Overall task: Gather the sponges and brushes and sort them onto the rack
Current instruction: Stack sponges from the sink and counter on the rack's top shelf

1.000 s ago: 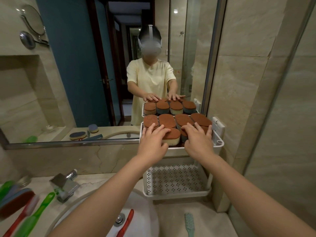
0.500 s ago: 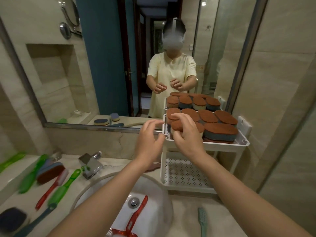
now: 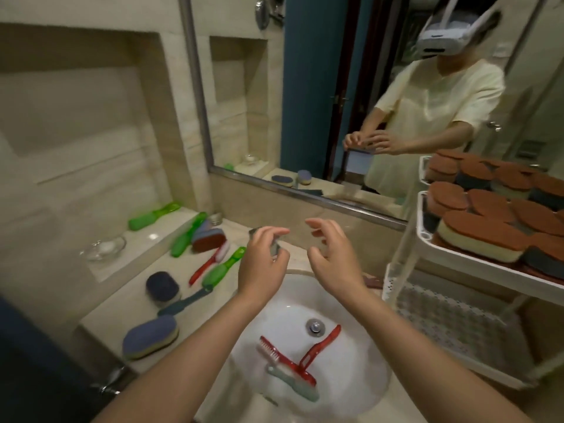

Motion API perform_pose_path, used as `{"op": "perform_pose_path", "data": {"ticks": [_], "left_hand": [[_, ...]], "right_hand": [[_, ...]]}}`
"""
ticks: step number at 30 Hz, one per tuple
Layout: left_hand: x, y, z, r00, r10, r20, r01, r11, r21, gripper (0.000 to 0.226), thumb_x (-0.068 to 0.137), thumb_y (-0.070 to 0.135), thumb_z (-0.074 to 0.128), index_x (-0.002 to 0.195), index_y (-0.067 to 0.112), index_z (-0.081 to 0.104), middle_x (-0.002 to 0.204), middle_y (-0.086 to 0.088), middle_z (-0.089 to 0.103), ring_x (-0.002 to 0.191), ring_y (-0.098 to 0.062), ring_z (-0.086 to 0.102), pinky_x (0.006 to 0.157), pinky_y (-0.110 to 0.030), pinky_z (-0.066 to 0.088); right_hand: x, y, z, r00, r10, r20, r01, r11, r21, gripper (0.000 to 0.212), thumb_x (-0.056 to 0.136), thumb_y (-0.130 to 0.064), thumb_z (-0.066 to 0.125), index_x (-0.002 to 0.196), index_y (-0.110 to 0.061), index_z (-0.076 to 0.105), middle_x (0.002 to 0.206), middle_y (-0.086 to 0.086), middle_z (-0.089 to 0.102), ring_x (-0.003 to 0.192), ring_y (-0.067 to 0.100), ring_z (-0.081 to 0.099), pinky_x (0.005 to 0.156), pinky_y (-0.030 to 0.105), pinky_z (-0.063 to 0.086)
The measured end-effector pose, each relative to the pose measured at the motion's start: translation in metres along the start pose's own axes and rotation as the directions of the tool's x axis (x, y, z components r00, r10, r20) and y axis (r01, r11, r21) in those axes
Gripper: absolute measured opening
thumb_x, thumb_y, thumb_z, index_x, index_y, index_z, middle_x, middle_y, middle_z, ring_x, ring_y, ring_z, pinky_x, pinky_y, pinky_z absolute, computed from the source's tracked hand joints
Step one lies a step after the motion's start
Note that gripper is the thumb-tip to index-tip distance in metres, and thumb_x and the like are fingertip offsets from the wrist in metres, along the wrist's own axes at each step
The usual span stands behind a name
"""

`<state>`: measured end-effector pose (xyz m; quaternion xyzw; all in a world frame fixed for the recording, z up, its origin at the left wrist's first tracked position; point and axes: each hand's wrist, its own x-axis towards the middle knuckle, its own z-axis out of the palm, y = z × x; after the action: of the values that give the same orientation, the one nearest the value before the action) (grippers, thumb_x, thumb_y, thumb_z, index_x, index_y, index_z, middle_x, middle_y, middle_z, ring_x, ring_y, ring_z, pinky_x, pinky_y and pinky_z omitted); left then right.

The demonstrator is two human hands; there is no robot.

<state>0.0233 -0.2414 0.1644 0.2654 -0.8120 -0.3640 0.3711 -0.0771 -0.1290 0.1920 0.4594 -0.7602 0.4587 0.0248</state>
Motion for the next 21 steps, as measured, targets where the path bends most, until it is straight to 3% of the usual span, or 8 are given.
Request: {"op": "perform_pose_path", "data": {"ticks": [3,10,13,17,21], "left_hand": [[-0.006,-0.026,-0.027,0.998,-0.048,-0.046,0.049,0.998,0.026,0.034,0.082,0.015,0.054,0.108,0.036,0.058,0.113,0.017,0.052,0.108,-0.002,0.051,0.088,-0.024,0.044],[-0.019,-0.082,-0.082,0.979,-0.185,-0.084,0.191,0.980,0.060,0.035,0.084,0.012,0.054,0.114,0.030,0.060,0.120,0.011,0.053,0.112,-0.010,0.055,0.094,-0.040,0.049],[-0.024,-0.104,-0.101,0.973,-0.206,-0.104,0.215,0.973,0.087,0.033,0.085,0.012,0.055,0.109,0.034,0.058,0.115,0.014,0.054,0.107,-0.008,0.055,0.089,-0.032,0.049],[-0.033,-0.133,-0.124,0.951,-0.283,-0.123,0.296,0.950,0.098,0.035,0.085,0.018,0.054,0.108,0.044,0.053,0.106,0.031,0.048,0.101,-0.003,0.053,0.080,-0.020,0.045],[-0.040,-0.163,-0.139,0.935,-0.344,-0.085,0.353,0.928,0.123,0.036,0.086,0.018,0.055,0.118,0.035,0.055,0.114,0.021,0.049,0.106,-0.002,0.054,0.085,-0.024,0.047]], "right_hand": [[0.002,-0.011,0.037,0.998,0.002,0.066,-0.004,0.999,0.035,0.046,0.083,-0.007,0.052,0.125,-0.028,0.054,0.122,-0.013,0.052,0.106,0.001,0.051,0.086,0.028,0.048],[0.006,-0.033,0.109,0.978,-0.013,0.208,0.005,0.999,0.041,0.047,0.085,-0.011,0.052,0.128,-0.030,0.052,0.128,-0.011,0.052,0.112,0.007,0.052,0.088,0.032,0.048],[0.007,-0.039,0.137,0.966,-0.022,0.257,0.006,0.998,0.061,0.048,0.084,-0.011,0.053,0.128,-0.030,0.052,0.129,-0.011,0.052,0.113,0.010,0.053,0.089,0.034,0.049],[0.010,-0.044,0.175,0.943,-0.043,0.330,0.022,0.998,0.067,0.049,0.082,-0.012,0.053,0.128,-0.028,0.052,0.125,-0.009,0.054,0.111,0.010,0.052,0.084,0.031,0.048],[0.010,-0.045,0.209,0.919,-0.023,0.394,-0.002,0.998,0.064,0.047,0.085,-0.015,0.055,0.129,-0.030,0.051,0.127,-0.011,0.053,0.112,0.006,0.051,0.084,0.029,0.049]]}}
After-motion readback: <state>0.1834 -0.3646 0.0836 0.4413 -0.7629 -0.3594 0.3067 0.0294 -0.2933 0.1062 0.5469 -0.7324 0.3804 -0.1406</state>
